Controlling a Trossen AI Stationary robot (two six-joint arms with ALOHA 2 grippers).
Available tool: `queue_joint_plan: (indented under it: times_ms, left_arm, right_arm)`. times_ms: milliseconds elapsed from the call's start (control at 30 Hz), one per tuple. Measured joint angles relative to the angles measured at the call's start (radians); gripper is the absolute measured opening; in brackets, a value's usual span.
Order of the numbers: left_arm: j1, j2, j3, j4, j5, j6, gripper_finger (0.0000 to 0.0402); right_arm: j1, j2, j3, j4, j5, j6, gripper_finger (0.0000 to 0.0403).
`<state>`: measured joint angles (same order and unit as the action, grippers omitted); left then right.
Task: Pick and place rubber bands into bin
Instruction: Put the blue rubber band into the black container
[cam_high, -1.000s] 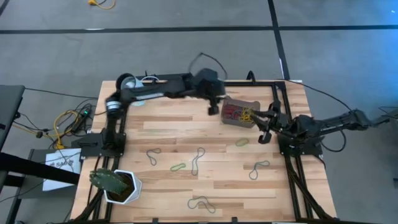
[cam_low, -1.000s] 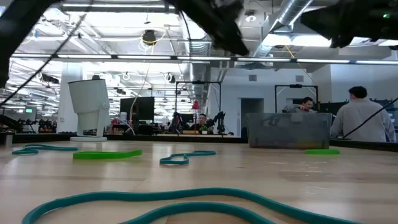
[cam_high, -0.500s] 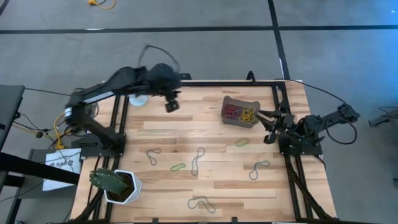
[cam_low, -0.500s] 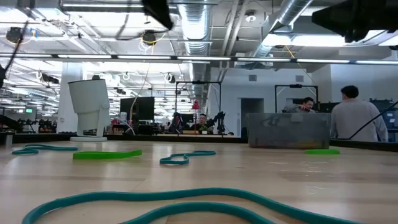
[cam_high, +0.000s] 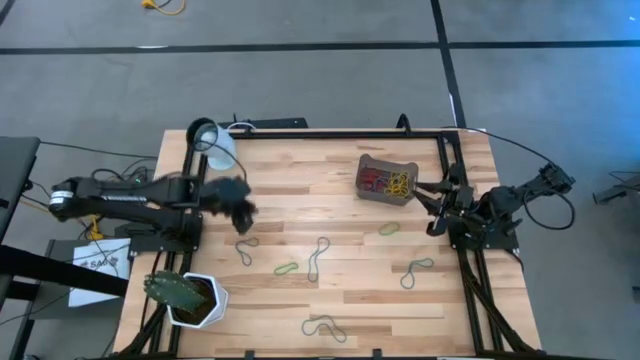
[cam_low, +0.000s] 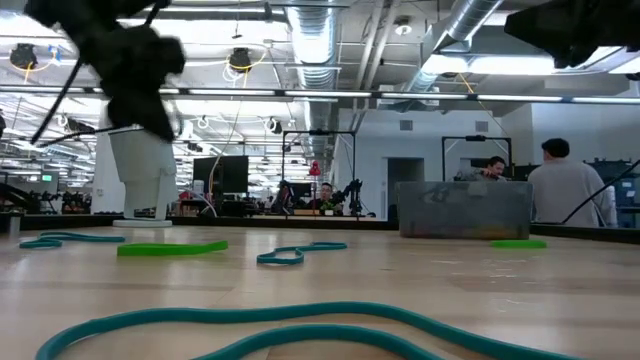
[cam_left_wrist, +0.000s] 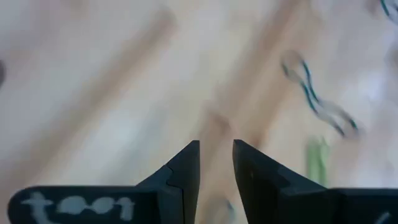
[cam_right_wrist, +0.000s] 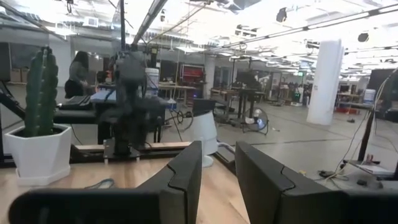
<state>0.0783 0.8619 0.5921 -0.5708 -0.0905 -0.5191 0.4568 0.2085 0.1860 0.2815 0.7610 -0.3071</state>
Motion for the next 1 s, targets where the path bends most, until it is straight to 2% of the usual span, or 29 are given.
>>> queue_joint_plan:
  times_ms: [167, 400, 567, 867, 1000]
  left_arm:
    - [-0.099, 0.027, -0.114, -0.004, 0.06, -0.057, 0.0084]
    - [-0.207, 0.111, -0.12, -0.065, 0.083, -0.062, 0.0084]
    - [-0.266, 0.192, -0.12, -0.067, 0.063, -0.128, 0.0084]
    - [-0.302, 0.367, -0.117, -0.064, -0.003, -0.183, 0.0084]
    - [-0.303, 0.418, -0.11, -0.064, -0.005, -0.186, 0.0084]
  right_arm:
    - [0.0, 0.0, 0.0, -0.013, 0.0, 0.019, 0.0092]
    - [0.0, 0.0, 0.0, -0.051, -0.001, 0.094, 0.0092]
    - [-0.001, 0.001, 0.0, -0.117, 0.0, 0.106, 0.0092]
    - [-0.001, 0.0, 0.0, 0.009, 0.0, 0.069, 0.0092]
    - [0.002, 0.001, 0.0, -0.009, -0.001, 0.144, 0.0092]
